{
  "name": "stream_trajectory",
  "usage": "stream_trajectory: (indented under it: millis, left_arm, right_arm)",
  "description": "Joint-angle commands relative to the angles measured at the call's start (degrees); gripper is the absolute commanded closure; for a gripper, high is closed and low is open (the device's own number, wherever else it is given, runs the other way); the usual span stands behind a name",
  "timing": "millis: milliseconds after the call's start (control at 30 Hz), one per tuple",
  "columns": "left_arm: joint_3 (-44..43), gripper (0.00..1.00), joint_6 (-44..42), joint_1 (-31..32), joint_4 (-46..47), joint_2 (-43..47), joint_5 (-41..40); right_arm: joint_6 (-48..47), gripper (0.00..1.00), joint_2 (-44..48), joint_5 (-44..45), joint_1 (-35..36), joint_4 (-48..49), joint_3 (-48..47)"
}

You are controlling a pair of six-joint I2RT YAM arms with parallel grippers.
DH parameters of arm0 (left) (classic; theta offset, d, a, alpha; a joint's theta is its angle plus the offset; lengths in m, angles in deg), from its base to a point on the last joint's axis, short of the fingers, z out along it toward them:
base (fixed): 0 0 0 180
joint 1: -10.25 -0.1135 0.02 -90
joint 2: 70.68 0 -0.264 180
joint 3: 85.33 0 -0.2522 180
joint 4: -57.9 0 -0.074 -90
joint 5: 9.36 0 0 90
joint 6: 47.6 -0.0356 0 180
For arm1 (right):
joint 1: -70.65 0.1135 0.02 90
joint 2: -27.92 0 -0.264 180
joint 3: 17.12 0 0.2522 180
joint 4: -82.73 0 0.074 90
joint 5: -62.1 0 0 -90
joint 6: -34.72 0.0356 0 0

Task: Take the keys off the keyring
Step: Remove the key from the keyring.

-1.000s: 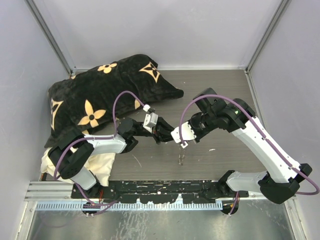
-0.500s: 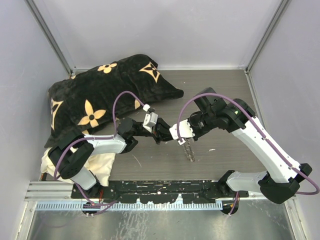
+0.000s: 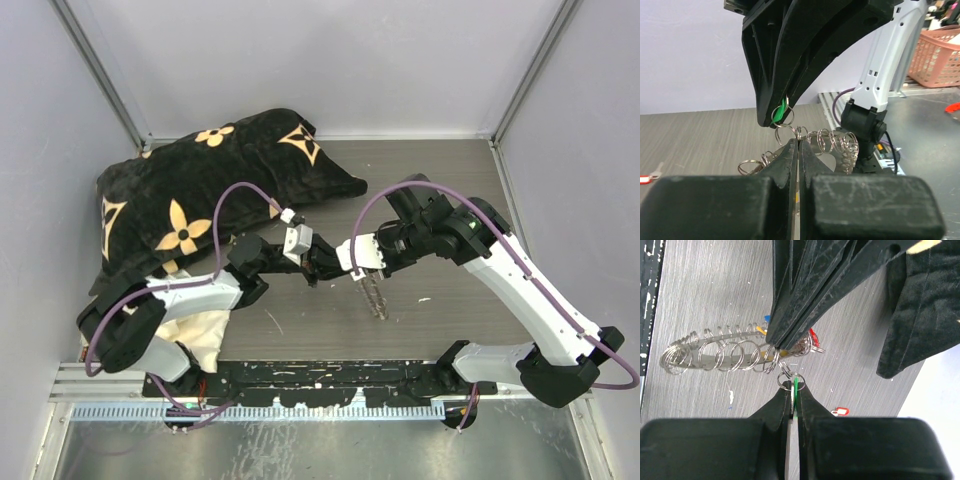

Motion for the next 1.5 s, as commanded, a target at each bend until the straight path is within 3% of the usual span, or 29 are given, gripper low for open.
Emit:
stream_trajectory:
  millis: [0,300,600,1100,1267,1367,1467]
  left_arm:
    - [0.91,1.0,-7.95,-0.21,-6.96,5.94,-3.94]
    - [-0.23,1.0,-13.22,-0.23,-20.87,11.38,-8.16]
    - [0.17,1.0,-15.43,-0.07,-22.23,15.44,-7.46]
    - [-1.99,1.0,-33.0,1.94,-40.26,21.87,-8.72]
    - [-3.7,0.97,-21.92,1.97,-39.33,22.94,-14.36]
    - [-3.09,0.7,-9.06,1.98,-36.34,23.87,-20.22]
    - [-2.71,0.61,4.93,1.86,-36.7,25.26,-28.44]
  right_arm:
    - [3.33,0.99,0.57,0.85,0.3,2.86,-2.19]
    - [6.1,0.99,1.15,-2.92,0.23,2.43,-2.6]
    - [10.23,0.99,1.54,-3.98,0.18,4.71,0.05]
    - [18.75,0.99,1.5,-7.88,-2.73,9.49,0.7]
    - [20.27,0.99,1.72,-9.99,-4.44,10.17,1.21]
    - [21.05,0.99,2.06,-10.94,-5.39,10.69,1.71]
    - [21.76,0.99,2.53,-11.55,-6.14,11.25,2.93]
